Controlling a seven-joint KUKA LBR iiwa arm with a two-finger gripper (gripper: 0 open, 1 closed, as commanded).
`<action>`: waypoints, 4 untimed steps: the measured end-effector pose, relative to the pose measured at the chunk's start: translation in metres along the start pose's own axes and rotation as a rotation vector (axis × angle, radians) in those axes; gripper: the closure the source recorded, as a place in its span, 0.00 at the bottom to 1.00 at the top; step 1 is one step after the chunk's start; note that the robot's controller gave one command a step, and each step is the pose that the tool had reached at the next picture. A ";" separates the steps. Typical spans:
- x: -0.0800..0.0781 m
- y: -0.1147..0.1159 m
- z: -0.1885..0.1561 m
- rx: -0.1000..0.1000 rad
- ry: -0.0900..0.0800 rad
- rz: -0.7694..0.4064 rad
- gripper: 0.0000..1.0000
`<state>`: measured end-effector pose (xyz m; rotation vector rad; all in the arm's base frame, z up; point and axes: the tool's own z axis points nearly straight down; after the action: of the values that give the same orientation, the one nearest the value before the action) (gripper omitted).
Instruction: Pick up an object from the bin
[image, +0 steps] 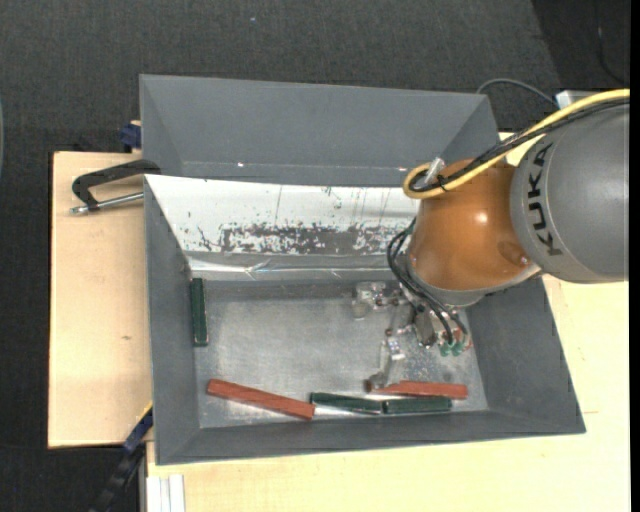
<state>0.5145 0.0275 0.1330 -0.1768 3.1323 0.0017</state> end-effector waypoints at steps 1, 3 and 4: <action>0.018 -0.056 -0.009 0.002 -0.002 0.032 0.00; 0.033 -0.094 0.064 -0.001 0.006 -0.015 0.00; 0.030 -0.098 0.062 0.000 0.002 0.007 1.00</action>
Offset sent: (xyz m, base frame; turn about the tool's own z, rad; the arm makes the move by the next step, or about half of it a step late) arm -0.0168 -0.0616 -0.0138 -0.0887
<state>0.4960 -0.0732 0.0704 -0.1653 3.1353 0.0022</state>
